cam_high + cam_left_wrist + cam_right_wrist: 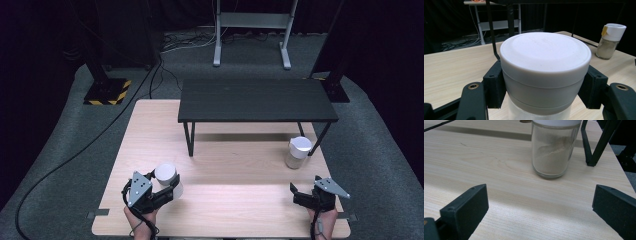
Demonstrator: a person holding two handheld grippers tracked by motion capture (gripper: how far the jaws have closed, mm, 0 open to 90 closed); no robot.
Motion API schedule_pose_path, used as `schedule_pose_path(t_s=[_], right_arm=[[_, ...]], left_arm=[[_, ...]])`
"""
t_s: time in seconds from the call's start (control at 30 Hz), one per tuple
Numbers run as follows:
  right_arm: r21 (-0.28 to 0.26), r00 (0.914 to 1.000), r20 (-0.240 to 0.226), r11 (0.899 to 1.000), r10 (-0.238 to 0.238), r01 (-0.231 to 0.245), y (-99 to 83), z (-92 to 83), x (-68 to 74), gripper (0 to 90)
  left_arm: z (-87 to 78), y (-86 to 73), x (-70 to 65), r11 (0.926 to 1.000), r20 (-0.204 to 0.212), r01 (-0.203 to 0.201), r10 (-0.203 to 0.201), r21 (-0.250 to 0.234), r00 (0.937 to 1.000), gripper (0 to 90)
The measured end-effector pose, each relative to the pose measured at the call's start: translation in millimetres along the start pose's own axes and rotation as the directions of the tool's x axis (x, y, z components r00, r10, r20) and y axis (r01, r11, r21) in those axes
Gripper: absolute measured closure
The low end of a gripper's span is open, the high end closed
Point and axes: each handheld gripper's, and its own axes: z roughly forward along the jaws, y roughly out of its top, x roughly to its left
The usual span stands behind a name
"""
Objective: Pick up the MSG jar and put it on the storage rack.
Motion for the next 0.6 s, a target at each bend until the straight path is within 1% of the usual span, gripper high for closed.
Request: schedule_pose_path(t_s=[0.27,0.4,0.6], right_arm=[[0.001,1.0000,0.000,1.000,-0.003,0.003,-0.1,-0.4,0.3,0.0],[0.001,1.0000,-0.001,1.000,-0.002,0.002,-0.1,-0.4,0.1,0.0],[0.001,1.0000,-0.001,1.000,0.001,-0.001,-0.1,-0.3,-0.1,0.0]], left_arm=[[9.1,5.6,0.8,0.9999,0.006,-0.012,0.012,0.000,0.9999,34.0],[13.2,8.2,0.9,0.9997,0.011,-0.025,0.025,0.006,0.9996,34.0],[18.3,10.6,2.0,0.9995,0.016,-0.029,0.029,0.011,0.9995,34.0]])
